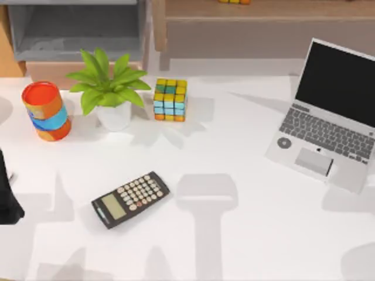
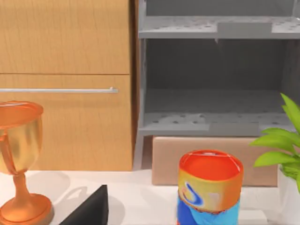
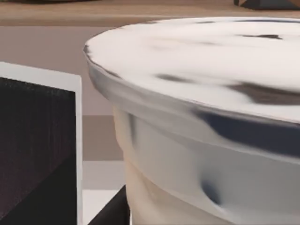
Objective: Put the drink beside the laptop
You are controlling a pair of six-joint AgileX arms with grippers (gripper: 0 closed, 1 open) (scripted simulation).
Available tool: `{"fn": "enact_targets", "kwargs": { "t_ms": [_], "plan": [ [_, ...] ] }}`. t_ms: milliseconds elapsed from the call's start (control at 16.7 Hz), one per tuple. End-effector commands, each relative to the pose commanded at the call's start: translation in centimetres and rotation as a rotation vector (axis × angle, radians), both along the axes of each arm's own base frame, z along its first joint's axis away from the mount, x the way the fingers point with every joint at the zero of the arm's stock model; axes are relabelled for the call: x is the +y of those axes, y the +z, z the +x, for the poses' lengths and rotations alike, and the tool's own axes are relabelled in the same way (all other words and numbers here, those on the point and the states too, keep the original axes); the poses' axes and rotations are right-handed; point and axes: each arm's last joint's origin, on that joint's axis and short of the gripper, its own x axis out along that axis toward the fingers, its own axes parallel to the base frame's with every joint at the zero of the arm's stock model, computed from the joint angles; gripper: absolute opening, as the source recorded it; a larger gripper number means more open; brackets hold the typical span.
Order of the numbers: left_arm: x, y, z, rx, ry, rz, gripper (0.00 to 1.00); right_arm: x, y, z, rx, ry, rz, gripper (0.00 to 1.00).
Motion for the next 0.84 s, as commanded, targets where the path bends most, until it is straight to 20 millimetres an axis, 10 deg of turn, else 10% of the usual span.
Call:
{"fn": "enact_targets", "kwargs": {
  "t_ms": [480, 840],
  "plan": [
    [0.0, 0.0, 0.0, 0.0, 0.0, 0.0, 1.0, 0.0, 0.0, 0.0, 0.0, 0.0, 0.0, 0.98],
    [0.0, 0.0, 0.0, 0.0, 0.0, 0.0, 1.0, 0.0, 0.0, 0.0, 0.0, 0.0, 0.0, 1.0]
  ]
}}
